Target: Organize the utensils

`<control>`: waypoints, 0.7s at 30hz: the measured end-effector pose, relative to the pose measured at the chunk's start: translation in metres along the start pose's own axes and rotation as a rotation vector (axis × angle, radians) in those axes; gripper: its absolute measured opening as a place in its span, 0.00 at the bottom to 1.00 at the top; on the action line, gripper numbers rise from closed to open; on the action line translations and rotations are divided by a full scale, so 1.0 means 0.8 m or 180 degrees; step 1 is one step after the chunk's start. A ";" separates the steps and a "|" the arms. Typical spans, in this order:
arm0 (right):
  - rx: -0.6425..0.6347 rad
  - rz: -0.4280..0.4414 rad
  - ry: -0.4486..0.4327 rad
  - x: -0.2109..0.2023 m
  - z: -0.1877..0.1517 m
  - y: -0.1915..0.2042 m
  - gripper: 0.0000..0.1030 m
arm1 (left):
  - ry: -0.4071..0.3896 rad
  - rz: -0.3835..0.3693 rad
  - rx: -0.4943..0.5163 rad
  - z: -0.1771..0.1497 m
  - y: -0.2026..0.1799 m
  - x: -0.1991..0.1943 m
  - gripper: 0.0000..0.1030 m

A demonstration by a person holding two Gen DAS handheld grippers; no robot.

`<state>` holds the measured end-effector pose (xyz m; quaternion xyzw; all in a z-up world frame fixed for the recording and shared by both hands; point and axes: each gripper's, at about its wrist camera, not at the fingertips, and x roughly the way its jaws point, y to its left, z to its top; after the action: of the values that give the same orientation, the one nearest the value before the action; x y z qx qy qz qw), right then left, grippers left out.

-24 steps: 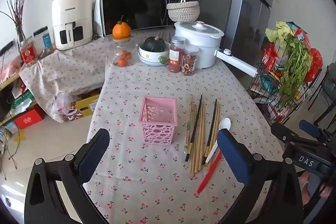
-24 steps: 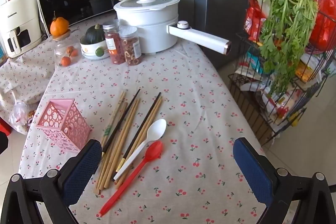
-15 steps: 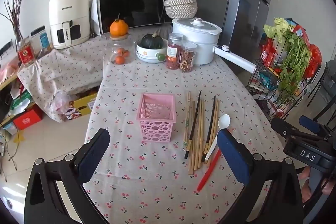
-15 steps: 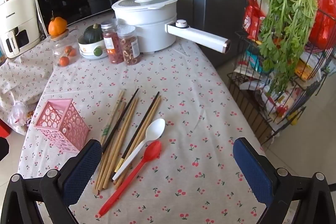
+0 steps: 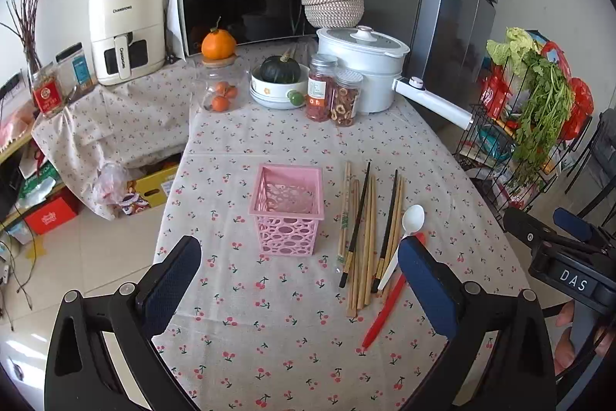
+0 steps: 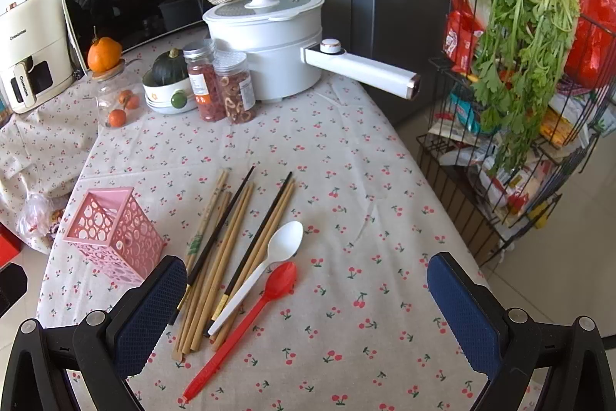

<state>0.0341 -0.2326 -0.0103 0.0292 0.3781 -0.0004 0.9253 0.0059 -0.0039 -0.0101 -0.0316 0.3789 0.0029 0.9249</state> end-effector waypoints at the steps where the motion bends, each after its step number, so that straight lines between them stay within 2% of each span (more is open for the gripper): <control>1: -0.0005 0.0003 0.0001 0.001 0.001 0.000 1.00 | 0.0004 0.0000 -0.0003 -0.001 0.000 0.001 1.00; 21: -0.0054 0.0016 0.0013 0.004 0.001 0.010 1.00 | 0.0014 -0.0010 -0.0007 -0.001 0.002 0.004 1.00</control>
<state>0.0371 -0.2244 -0.0111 0.0222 0.3799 0.0052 0.9247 0.0077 -0.0023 -0.0133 -0.0332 0.3808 0.0018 0.9241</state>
